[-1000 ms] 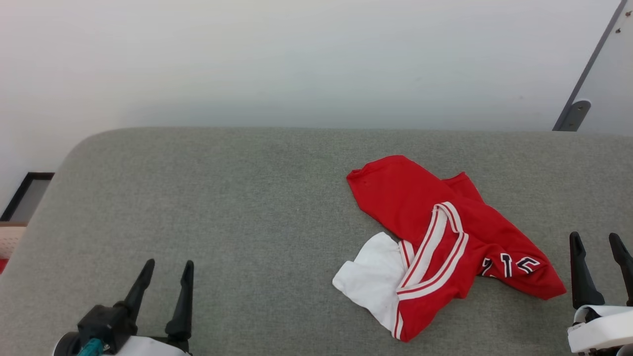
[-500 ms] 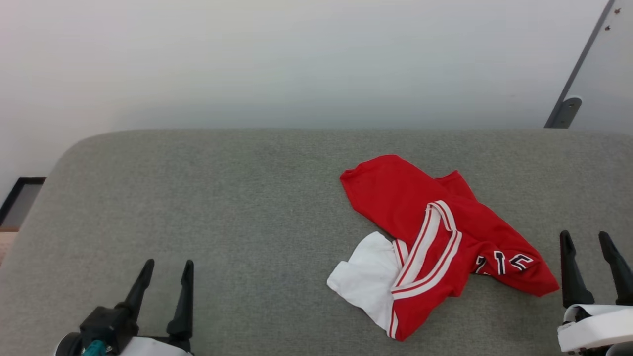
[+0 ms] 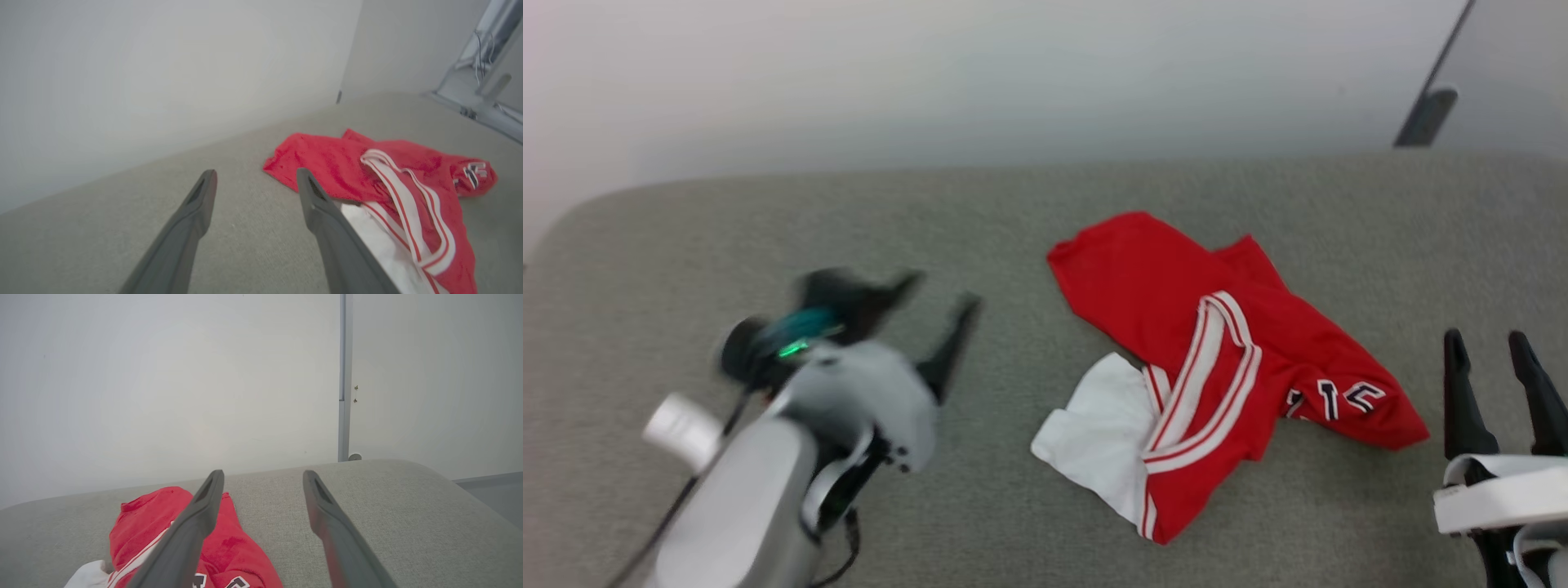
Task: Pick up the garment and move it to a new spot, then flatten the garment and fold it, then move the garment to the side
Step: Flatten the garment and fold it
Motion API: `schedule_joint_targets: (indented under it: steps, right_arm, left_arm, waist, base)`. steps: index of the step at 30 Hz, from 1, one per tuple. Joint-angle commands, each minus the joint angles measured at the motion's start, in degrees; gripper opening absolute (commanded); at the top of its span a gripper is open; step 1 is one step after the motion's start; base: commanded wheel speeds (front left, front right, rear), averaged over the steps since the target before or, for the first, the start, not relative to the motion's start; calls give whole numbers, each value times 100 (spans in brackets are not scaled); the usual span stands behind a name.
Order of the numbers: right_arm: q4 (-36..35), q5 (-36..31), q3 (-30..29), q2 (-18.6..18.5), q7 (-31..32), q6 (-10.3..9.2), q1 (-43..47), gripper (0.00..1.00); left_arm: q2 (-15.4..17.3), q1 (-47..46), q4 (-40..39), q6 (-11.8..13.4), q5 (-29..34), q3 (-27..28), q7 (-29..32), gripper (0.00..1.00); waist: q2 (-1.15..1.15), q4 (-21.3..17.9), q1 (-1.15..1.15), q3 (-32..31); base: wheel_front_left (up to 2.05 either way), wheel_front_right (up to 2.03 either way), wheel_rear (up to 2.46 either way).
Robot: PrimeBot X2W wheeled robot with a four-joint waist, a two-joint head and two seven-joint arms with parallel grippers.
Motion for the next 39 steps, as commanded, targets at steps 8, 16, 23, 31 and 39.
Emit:
schedule_joint_targets:
  steps: [8, 16, 23, 31, 39]
  right_arm:
    - [-59, -130, 187, 120, -26, -8, -451, 100]
    - [-89, -123, 245, 284, -16, -8, -731, 100]
    - [-98, -125, 153, 335, -17, -8, -737, 100]
    - [-97, -181, 66, 303, -16, -8, -681, 100]
    - [-67, -195, 120, 219, -17, -8, -591, 100]
  left_arm:
    - [582, -1366, 263, -6, -1768, -1614, 2600, 100]
    - [723, -1684, 773, -8, -2942, -2124, 4125, 100]
    - [678, -1593, 1026, -8, -3418, -2176, 4310, 3]
    - [1071, -1829, 1196, 7, -3308, -1849, 3823, 0]
    - [1765, -1760, 1068, 313, -3181, -1415, 3449, 0]
  waist:
    - [0, -633, 0, 887]
    - [0, -1009, 0, 1265]
    - [0, -1106, 0, 1365]
    - [0, -838, 0, 1198]
    - [0, -478, 0, 1009]
  base:
    - [0, 0, 0]
    - [0, 0, 0]
    - [0, 0, 0]
    - [0, 0, 0]
    - [0, 0, 0]
